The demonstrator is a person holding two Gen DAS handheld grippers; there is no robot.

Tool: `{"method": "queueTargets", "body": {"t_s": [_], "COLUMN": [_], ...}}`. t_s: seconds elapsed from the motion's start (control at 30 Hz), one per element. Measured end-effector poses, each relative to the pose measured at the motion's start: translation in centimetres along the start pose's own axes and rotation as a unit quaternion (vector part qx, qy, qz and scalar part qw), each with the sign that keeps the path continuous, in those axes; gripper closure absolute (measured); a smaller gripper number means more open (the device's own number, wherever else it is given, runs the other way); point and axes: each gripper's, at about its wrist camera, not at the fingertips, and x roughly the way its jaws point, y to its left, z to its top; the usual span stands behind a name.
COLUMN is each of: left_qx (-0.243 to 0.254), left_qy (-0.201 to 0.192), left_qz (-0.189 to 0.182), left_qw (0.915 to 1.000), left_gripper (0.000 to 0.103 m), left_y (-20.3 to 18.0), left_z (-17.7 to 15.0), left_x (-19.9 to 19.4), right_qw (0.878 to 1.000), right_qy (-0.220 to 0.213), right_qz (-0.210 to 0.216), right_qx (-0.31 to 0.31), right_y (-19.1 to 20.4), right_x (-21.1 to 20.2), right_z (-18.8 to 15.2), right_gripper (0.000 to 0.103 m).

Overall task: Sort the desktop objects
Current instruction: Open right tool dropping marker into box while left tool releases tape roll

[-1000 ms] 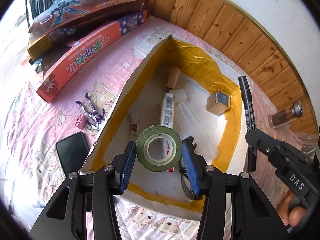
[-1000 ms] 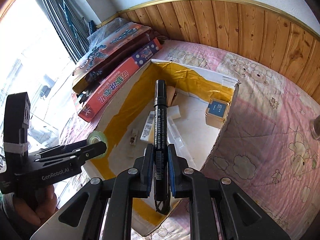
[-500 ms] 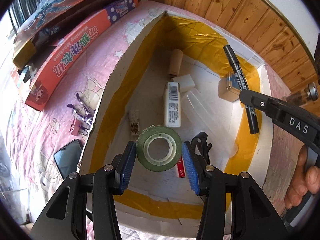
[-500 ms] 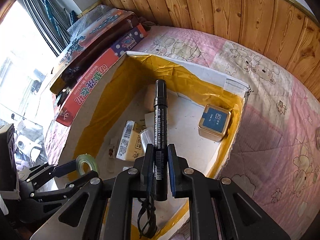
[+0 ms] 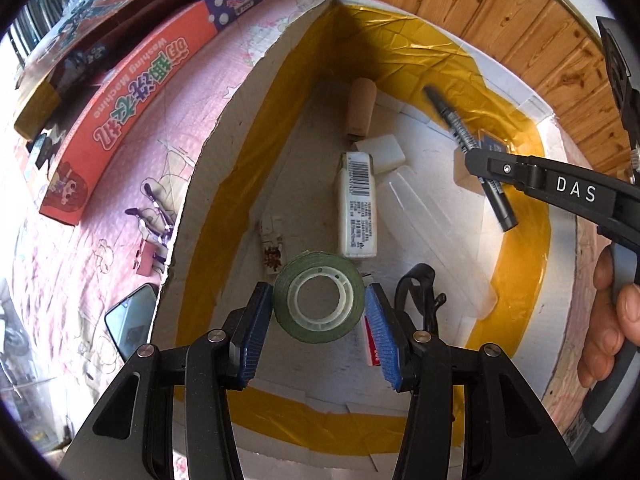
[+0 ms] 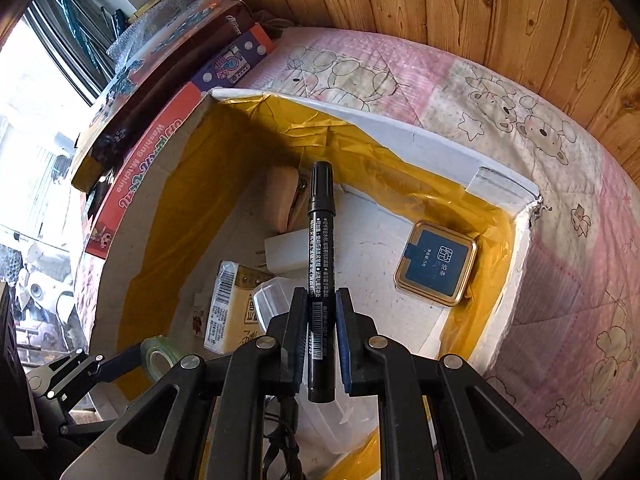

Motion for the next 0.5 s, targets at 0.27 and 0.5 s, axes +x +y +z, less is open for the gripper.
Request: {"method": "queueTargets", "body": {"t_s": [0.27, 0.5], "left_qx": [-0.028, -0.033], "left_qy": [0.016, 0.012], "left_qz": [-0.011, -0.022], "left_qw": [0.9994, 0.9991], "left_gripper": [0.052, 0.051], "left_y": [0.9, 1.1], "left_z": [-0.6, -0.8], "left_x": [0.0, -0.6], "right_qw": [1.0, 1.0], "right_qy": [-0.004, -0.012], "right_qz": [0.008, 0.018], "right_qx": [-0.003, -0.016], "right_y": [0.0, 0.6], "right_x": [-0.4, -1.9], "right_z": [-0.3, -1.5], "right_gripper": [0.082, 0.072]}}
